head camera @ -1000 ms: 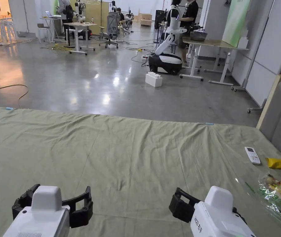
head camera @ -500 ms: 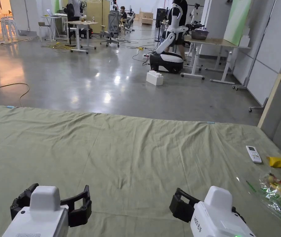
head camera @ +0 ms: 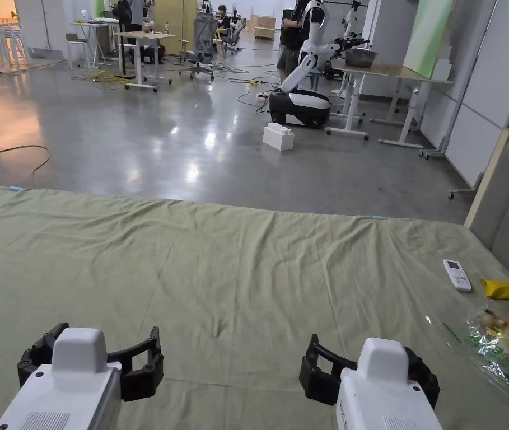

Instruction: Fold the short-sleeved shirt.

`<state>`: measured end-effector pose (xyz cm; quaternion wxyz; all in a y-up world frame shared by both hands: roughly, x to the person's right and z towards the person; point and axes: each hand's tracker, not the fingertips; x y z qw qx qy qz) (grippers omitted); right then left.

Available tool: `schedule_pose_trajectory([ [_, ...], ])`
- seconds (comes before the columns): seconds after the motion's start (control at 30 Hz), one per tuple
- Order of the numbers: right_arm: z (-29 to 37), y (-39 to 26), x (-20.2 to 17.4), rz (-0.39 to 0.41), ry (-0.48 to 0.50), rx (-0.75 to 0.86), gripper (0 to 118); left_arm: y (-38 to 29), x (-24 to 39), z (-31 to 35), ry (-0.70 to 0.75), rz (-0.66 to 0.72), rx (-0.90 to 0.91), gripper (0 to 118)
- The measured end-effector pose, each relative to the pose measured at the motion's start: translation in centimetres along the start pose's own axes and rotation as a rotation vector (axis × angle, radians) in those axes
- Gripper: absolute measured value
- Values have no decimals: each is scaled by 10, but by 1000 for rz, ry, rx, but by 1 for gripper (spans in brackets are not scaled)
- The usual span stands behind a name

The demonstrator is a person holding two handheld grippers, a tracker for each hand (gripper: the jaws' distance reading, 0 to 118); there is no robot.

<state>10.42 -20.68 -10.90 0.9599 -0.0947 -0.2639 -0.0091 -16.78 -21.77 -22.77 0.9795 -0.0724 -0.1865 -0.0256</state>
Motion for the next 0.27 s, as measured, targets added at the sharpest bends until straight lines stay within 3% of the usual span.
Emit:
schedule_pose_trajectory([
  [0.1,-2,-5,4,-47,3,41,118,1,-4,-1,9,0,5,113],
  [0.27,-2,-7,4,-3,2,67,118,2,-10,-2,19,4,14,113],
])
